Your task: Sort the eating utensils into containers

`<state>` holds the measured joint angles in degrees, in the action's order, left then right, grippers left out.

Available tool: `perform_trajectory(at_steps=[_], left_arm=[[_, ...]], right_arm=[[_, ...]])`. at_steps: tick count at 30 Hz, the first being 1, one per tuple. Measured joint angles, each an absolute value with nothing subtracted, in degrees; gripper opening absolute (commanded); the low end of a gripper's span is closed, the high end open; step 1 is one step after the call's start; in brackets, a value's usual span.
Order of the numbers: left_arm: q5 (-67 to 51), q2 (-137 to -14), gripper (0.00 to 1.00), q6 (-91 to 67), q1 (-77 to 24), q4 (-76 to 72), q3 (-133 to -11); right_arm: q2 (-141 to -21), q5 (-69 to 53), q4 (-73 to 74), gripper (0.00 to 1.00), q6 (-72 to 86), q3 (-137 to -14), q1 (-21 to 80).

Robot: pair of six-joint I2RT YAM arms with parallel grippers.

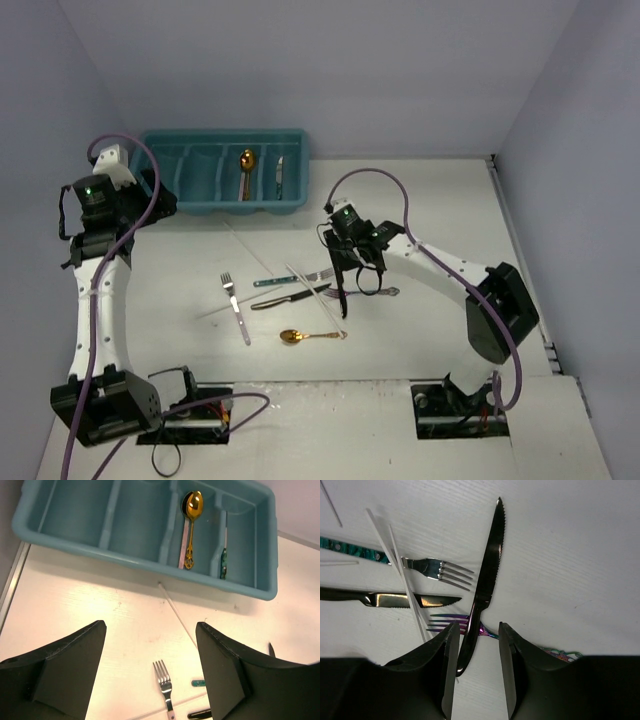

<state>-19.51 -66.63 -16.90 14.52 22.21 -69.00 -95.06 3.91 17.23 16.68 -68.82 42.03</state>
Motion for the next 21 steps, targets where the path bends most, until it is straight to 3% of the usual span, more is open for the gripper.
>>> perform_trajectory(at_steps=[7,21], left_arm=[[-19.5,-62.3,0.72,-16.7,14.5,22.5,-67.7],[-19.5,-61.9,0.74,-16.8,14.5,22.5,-66.2]], right_arm=[[-94.3,1.3,15.9,0.26,22.4,-65.6,38.7],[-101.3,-5.0,14.9,0.26,27.5,-65.1,38.7]])
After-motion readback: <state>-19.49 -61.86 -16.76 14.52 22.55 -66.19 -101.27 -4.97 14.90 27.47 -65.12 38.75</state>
